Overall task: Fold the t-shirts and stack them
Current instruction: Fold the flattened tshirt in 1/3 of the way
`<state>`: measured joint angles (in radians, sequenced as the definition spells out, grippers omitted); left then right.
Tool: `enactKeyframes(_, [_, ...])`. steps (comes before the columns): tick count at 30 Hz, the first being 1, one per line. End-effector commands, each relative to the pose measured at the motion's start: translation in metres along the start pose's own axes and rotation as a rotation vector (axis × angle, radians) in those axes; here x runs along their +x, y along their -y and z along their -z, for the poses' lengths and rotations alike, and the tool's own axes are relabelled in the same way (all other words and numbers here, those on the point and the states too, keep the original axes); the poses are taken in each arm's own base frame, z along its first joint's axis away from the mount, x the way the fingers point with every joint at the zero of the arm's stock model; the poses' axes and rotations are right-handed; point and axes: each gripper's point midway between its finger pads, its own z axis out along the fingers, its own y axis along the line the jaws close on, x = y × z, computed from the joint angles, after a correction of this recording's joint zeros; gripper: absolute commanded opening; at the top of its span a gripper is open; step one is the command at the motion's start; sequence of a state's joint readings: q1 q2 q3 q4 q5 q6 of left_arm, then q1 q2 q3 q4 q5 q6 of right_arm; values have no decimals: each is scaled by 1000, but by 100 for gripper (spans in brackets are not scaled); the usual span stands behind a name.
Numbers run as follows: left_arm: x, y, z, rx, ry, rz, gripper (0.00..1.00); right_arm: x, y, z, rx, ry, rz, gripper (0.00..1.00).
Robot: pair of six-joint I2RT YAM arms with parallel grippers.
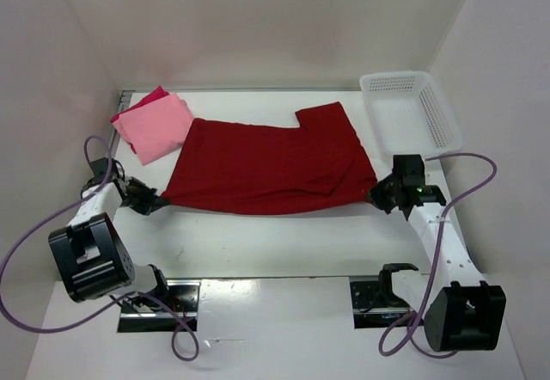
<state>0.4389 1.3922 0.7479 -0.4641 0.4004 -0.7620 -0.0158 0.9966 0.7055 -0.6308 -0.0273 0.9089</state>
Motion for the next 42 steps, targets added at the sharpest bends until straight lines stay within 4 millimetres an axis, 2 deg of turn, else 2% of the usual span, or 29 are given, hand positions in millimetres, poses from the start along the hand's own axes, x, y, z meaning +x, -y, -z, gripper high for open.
enactKeyframes(1, [24,-16,22,-20,-69,3,0,18,2,34,23,-69,40,0])
enactKeyframes(4, [33,-18,30,-19,-90,21,0,9,3,58,43,-36,91,3])
enactKeyframes(6, [44,-22,32,-19,-113,32,4,7,1,71,24,-18,118,14])
enactKeyframes(7, [49,-20,33,4,-128,20,12,9,4,73,34,-25,119,20])
enactKeyframes(8, [50,-18,37,4,-128,19,34,6,0,78,13,-10,131,38])
enactKeyframes(9, [48,-18,38,0,-113,13,48,3,-4,83,-6,5,131,46])
enactKeyframes(12, [36,-13,48,-10,-54,-30,79,-7,-13,92,-31,44,167,62])
enactKeyframes(14, [25,-7,53,-21,-3,-58,83,-14,-27,89,-74,61,202,62])
enactKeyframes(15, [16,4,59,-2,38,-91,84,-12,-35,87,-103,45,220,53])
enactKeyframes(16, [16,15,58,14,50,-140,81,-4,-39,80,-123,2,229,44])
enactKeyframes(17, [10,27,57,42,72,-179,77,-2,-55,72,-190,-6,240,36])
enactKeyframes(18, [11,37,56,69,67,-208,74,15,-52,52,-197,-96,227,20])
enactKeyframes(19, [12,57,55,117,86,-278,72,23,-55,42,-212,-125,220,11])
enactKeyframes(20, [15,66,53,141,90,-314,62,30,-61,23,-228,-149,209,4])
enactKeyframes(21, [18,69,45,135,77,-321,56,33,-65,15,-234,-156,204,0])
enactKeyframes(22, [26,84,39,170,69,-367,48,34,-67,6,-234,-150,214,0])
enactKeyframes(23, [25,89,34,158,86,-395,39,33,-80,0,-271,-138,216,0])
enactKeyframes(24, [28,87,21,129,69,-395,23,45,-78,-16,-237,-182,231,1])
enactKeyframes(25, [40,94,10,134,47,-442,20,47,-78,-25,-217,-185,253,7])
enactKeyframes(26, [42,105,5,138,46,-470,18,48,-83,-33,-214,-175,266,13])
enactKeyframes(27, [48,106,-11,117,18,-480,18,60,-78,-46,-181,-204,288,21])
enactKeyframes(28, [67,114,-20,120,-16,-534,17,65,-74,-52,-174,-223,297,34])
enactKeyframes(32, [101,126,-45,121,-88,-612,17,77,-72,-65,-173,-242,307,45])
enactKeyframes(33, [107,129,-51,133,-106,-609,17,77,-73,-68,-173,-242,307,48])
enactKeyframes(35, [119,114,-63,97,-147,-607,17,82,-65,-78,-142,-262,306,49])
enactKeyframes(36, [124,115,-63,103,-161,-615,17,81,-64,-82,-133,-255,307,49])
enactKeyframes(38, [128,102,-68,74,-180,-608,17,86,-57,-89,-101,-267,314,49])
enactKeyframes(41, [127,101,-63,73,-168,-610,17,84,-53,-94,-74,-249,306,49])
enactKeyframes(42, [128,97,-64,66,-173,-608,17,90,-48,-95,-60,-264,306,49])
